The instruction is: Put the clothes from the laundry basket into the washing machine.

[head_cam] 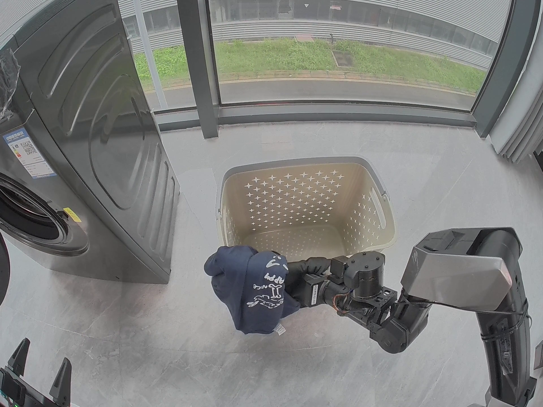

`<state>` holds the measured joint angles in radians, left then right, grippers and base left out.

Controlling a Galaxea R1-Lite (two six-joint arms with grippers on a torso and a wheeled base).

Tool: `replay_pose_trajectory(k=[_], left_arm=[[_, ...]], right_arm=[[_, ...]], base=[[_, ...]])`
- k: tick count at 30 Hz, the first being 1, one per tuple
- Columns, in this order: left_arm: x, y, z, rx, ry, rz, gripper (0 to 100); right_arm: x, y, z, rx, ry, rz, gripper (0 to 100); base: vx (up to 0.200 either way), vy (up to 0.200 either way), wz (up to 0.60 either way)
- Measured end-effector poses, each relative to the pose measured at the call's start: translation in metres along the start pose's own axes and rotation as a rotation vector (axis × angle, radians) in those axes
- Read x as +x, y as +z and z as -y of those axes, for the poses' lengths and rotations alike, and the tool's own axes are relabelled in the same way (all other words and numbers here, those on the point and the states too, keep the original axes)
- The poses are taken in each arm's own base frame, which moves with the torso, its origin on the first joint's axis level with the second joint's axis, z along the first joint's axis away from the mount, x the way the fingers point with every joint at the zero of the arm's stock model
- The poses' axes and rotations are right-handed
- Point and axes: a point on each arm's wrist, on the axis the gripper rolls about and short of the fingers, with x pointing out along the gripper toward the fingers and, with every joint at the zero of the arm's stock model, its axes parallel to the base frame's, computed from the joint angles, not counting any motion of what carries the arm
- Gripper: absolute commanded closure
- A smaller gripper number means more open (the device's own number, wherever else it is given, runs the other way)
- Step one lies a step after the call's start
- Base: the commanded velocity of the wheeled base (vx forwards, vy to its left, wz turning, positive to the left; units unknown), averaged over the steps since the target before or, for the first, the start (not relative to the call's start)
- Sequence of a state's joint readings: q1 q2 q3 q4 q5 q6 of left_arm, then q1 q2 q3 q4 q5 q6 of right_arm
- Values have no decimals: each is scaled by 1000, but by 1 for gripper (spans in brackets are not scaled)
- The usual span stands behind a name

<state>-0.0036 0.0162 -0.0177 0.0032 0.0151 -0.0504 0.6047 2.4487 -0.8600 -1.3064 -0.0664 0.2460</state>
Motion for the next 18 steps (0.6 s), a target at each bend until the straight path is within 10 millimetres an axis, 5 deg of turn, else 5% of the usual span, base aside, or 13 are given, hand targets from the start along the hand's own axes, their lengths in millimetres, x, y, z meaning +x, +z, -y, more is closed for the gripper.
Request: replay_pose_trajectory(k=[9,18], left_arm=[[0,0,0,0,0,0,0],[0,0,0,0,1,0,0]], right_arm=[[-38,8,-11,-5,30,-2,100],[-100,51,-18,2,62,130,100]], base=[[0,0,0],[0,0,0]])
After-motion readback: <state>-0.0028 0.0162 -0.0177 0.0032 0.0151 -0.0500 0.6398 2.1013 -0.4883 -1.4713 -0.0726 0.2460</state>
